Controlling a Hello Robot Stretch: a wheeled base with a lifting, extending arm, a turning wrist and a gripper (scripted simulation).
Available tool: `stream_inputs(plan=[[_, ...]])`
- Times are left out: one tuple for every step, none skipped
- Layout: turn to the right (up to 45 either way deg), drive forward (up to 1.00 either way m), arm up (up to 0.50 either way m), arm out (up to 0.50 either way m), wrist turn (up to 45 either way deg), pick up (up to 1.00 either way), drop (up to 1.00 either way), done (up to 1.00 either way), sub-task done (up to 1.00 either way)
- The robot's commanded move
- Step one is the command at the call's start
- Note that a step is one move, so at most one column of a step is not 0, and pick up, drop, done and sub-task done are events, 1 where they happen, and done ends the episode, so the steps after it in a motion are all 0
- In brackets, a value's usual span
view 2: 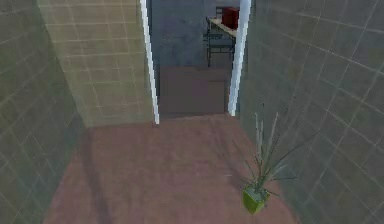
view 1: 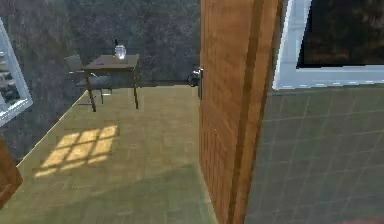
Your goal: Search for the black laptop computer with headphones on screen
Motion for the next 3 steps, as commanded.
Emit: stream_inputs(plan=[[33.0,0.00,0.00,0.00,0.0,0.00,0.00,0.00,0.00],[0.0,0.10,0.00,0.00,0.0,0.00,0.00,0.00,0.00],[-45.0,0.00,0.00,0.00,0.0,0.00,0.00,0.00,0.00]])
